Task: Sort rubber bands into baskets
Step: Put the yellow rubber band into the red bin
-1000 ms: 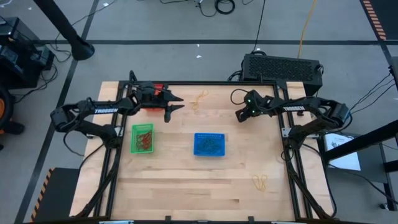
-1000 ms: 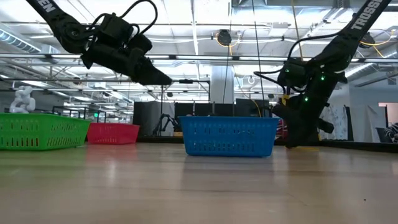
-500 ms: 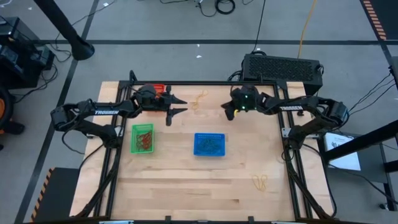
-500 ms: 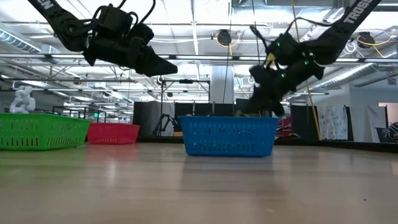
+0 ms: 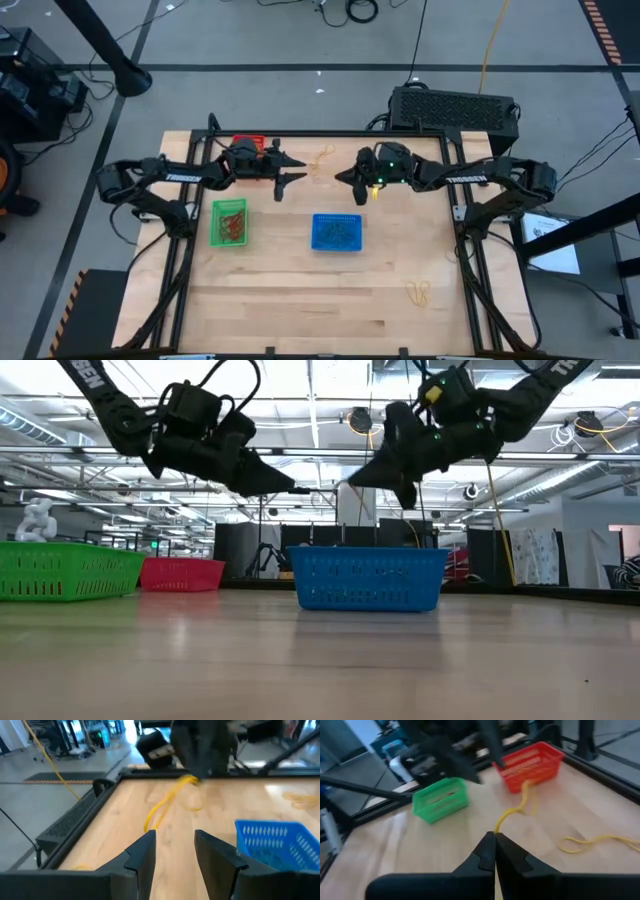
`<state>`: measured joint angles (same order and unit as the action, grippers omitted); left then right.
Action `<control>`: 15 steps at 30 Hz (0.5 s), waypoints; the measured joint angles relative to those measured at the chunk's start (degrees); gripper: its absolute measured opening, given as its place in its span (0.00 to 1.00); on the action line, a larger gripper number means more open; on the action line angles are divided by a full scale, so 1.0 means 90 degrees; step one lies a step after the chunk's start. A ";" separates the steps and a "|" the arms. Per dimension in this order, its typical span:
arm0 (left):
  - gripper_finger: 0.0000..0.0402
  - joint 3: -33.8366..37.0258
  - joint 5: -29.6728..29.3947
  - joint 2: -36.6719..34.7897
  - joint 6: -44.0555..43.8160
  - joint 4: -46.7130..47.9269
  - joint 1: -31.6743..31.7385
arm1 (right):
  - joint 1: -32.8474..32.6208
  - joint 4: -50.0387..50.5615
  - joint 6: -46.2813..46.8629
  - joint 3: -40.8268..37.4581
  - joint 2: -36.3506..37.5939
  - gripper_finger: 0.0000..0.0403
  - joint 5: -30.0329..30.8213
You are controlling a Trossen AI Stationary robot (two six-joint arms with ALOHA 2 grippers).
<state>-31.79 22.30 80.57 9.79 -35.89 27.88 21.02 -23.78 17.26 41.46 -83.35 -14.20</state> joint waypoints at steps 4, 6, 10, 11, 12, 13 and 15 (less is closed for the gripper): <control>0.36 0.0000 -0.0009 0.0453 -0.0254 -0.0767 -0.0134 | -0.0258 -0.0012 -0.0105 0.0137 0.0000 0.00 0.0002; 0.36 -0.0018 -0.0006 0.0655 -0.0346 -0.1154 -0.0259 | -0.0348 0.0000 -0.0114 0.0171 0.0000 0.00 0.0007; 0.36 -0.0158 -0.0010 0.1019 0.0060 -0.1614 -0.0533 | -0.0480 -0.0009 -0.0118 0.0235 0.0002 0.00 0.0012; 0.36 -0.0192 -0.0019 0.1077 0.0351 -0.1647 -0.0618 | -0.0495 0.0000 -0.0124 0.0235 0.0002 0.00 0.0010; 0.36 -0.0234 -0.0021 0.1130 0.0654 -0.1643 -0.0718 | -0.0515 0.0026 -0.0141 0.0235 0.0002 0.00 0.0012; 0.36 -0.0270 -0.0021 0.1171 0.0943 -0.1643 -0.0811 | -0.0523 0.0055 -0.0139 0.0235 0.0002 0.00 0.0012; 0.36 -0.0313 -0.0182 0.1229 0.1541 -0.1643 -0.1019 | -0.0530 0.0118 -0.0118 0.0235 0.0002 0.00 0.0004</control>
<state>-34.61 20.66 91.63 23.66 -50.68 18.71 16.25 -22.71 16.20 43.57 -83.33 -14.16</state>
